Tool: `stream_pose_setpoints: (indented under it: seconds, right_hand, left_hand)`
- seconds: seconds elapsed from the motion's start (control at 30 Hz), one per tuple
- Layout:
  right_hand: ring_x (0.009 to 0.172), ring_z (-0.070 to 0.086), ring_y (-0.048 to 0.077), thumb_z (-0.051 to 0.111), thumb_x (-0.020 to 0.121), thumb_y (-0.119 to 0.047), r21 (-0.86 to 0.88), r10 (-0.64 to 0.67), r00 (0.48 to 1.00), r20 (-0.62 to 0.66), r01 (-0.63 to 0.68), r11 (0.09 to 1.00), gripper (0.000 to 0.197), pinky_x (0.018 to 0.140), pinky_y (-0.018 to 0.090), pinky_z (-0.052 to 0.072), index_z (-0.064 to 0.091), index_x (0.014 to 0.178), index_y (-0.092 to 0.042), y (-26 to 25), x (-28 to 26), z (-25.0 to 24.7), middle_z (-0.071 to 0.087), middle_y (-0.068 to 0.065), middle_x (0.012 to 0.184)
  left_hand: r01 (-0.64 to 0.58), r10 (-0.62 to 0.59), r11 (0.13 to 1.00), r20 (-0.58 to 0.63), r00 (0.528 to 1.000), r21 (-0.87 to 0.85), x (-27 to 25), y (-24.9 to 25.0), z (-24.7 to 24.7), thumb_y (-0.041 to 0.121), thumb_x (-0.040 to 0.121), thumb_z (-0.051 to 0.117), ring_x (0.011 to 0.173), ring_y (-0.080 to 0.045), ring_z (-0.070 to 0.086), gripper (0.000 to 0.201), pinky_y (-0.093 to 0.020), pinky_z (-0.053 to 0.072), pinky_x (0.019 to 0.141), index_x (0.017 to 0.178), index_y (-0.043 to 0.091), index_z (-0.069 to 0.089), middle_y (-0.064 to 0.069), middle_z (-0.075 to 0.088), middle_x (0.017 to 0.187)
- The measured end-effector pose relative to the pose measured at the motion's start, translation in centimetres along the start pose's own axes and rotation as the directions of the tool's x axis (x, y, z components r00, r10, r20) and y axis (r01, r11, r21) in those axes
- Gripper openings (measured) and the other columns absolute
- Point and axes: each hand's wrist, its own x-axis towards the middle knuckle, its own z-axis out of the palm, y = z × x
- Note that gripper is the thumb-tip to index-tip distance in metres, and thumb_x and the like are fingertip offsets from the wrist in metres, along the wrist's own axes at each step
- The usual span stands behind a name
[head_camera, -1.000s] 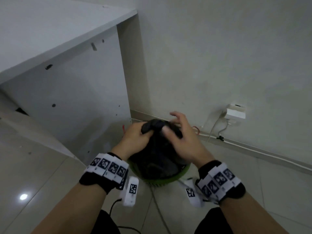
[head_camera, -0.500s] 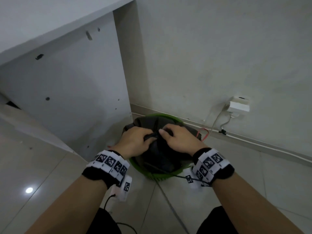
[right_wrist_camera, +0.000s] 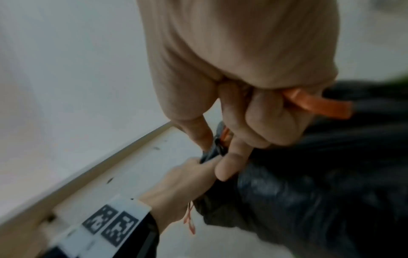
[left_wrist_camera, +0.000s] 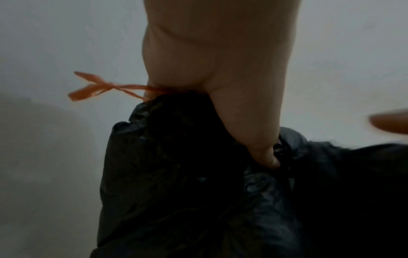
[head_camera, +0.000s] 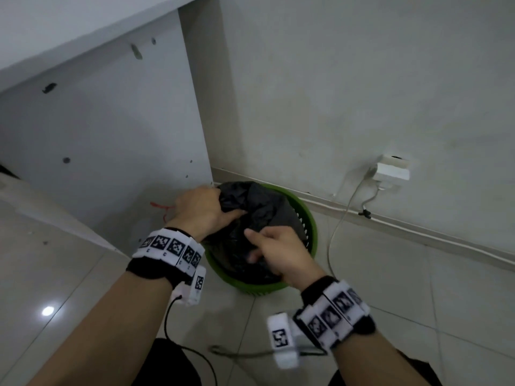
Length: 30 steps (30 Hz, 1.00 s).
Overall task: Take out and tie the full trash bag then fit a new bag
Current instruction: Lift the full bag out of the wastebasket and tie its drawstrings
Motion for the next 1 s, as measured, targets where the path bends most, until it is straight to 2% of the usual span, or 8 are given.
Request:
stream_pose_setpoints:
  seconds: [0.1, 0.27, 0.33, 0.47, 0.6, 0.77, 0.9, 1.0]
  right_hand:
    - [0.031, 0.029, 0.013, 0.067, 0.090, -0.045, 0.405, 0.141, 0.990, 0.006, -0.131, 0.905, 0.040, 0.035, 0.019, 0.021, 0.049, 0.072, -0.015, -0.7, 2.4, 2.5, 0.074, 0.015, 0.072]
    - [0.025, 0.032, 0.012, 0.075, 0.085, -0.034, 0.376, 0.203, 0.966, -0.160, -0.131, 0.917, 0.038, 0.034, 0.018, 0.022, 0.056, 0.061, -0.012, -2.5, 6.4, 2.7, 0.050, 0.007, 0.050]
    - [0.024, 0.033, 0.011, 0.070, 0.088, -0.024, 0.375, 0.201, 0.952, -0.229, -0.105, 0.921, 0.036, 0.031, 0.018, 0.023, 0.054, 0.058, -0.010, -2.6, 7.5, 2.2, 0.052, 0.010, 0.051]
    - [0.031, 0.030, 0.015, 0.068, 0.088, -0.026, 0.456, 0.323, 0.911, -0.258, -0.180, 0.872, 0.022, 0.036, 0.018, 0.023, 0.061, 0.074, -0.010, -2.3, 8.8, 1.4, 0.058, 0.006, 0.048]
    - [0.029, 0.031, 0.013, 0.070, 0.088, -0.031, 0.468, 0.340, 0.916, -0.212, -0.211, 0.858, 0.023, 0.035, 0.019, 0.024, 0.065, 0.084, -0.008, -2.0, 9.0, 1.7, 0.065, 0.008, 0.057]
    - [0.050, 0.055, 0.017, 0.069, 0.090, -0.024, 0.438, 0.230, 0.965, -0.127, -0.153, 0.886, 0.015, 0.045, 0.023, 0.041, 0.068, 0.084, -0.010, -1.9, 8.5, 2.3, 0.067, 0.013, 0.073]
    - [0.043, 0.036, 0.015, 0.048, 0.101, -0.041, 0.345, 0.230, 0.967, 0.108, -0.253, 0.904, 0.042, 0.045, 0.024, 0.024, 0.052, 0.067, -0.016, -1.6, 7.6, 0.5, 0.051, 0.002, 0.047]
    - [0.044, 0.029, 0.013, 0.042, 0.101, -0.021, 0.280, 0.209, 0.947, 0.245, -0.276, 0.920, 0.027, 0.044, 0.025, 0.019, 0.056, 0.080, -0.011, -0.6, 6.1, -1.2, 0.051, 0.005, 0.059]
  left_hand:
    - [-0.031, 0.037, 0.997, 0.089, 0.995, -0.074, -0.7, 0.6, -0.5, 0.078, 0.072, 0.050, 0.092, -0.031, 0.067, 0.061, -0.036, 0.057, 0.076, 0.098, 0.026, 0.068, -0.008, 0.072, 0.101]
    - [-0.167, 0.238, 0.941, 0.226, 0.945, -0.296, -3.3, 0.6, -0.3, 0.045, 0.083, 0.066, 0.097, -0.025, 0.066, 0.033, -0.039, 0.056, 0.082, 0.109, 0.024, 0.063, -0.004, 0.071, 0.106]
    - [-0.182, 0.226, 0.932, 0.112, 0.968, -0.314, -3.9, 0.1, 0.1, 0.036, 0.089, 0.063, 0.092, -0.027, 0.067, 0.025, -0.040, 0.057, 0.079, 0.107, 0.019, 0.068, -0.006, 0.073, 0.100]
    - [-0.126, 0.104, 0.969, -0.110, 0.988, -0.211, -4.1, -1.1, -0.6, 0.044, 0.091, 0.060, 0.057, -0.027, 0.057, 0.042, -0.034, 0.043, 0.053, 0.060, 0.017, 0.051, -0.005, 0.055, 0.057]
    - [-0.244, 0.106, 0.852, -0.304, 0.947, -0.463, -5.0, -0.3, -0.8, 0.037, 0.093, 0.059, 0.057, -0.016, 0.049, 0.045, -0.030, 0.038, 0.055, 0.056, 0.018, 0.043, 0.001, 0.047, 0.064]
    - [-0.398, 0.179, 0.478, -0.356, 0.917, -0.783, -4.5, 2.0, 1.3, 0.033, 0.091, 0.060, 0.091, -0.011, 0.068, 0.037, -0.026, 0.053, 0.082, 0.063, 0.012, 0.068, 0.000, 0.075, 0.093]
    - [-0.342, 0.143, 0.440, -0.311, 0.940, -0.831, -3.9, 3.0, 3.7, 0.029, 0.094, 0.060, 0.078, -0.005, 0.068, 0.020, -0.017, 0.050, 0.082, 0.087, 0.020, 0.077, 0.006, 0.072, 0.079]
    - [-0.256, 0.114, 0.514, -0.230, 0.966, -0.819, -3.2, 2.5, 4.9, 0.025, 0.098, 0.057, 0.077, 0.003, 0.062, 0.021, -0.017, 0.047, 0.079, 0.107, 0.019, 0.075, 0.009, 0.067, 0.083]
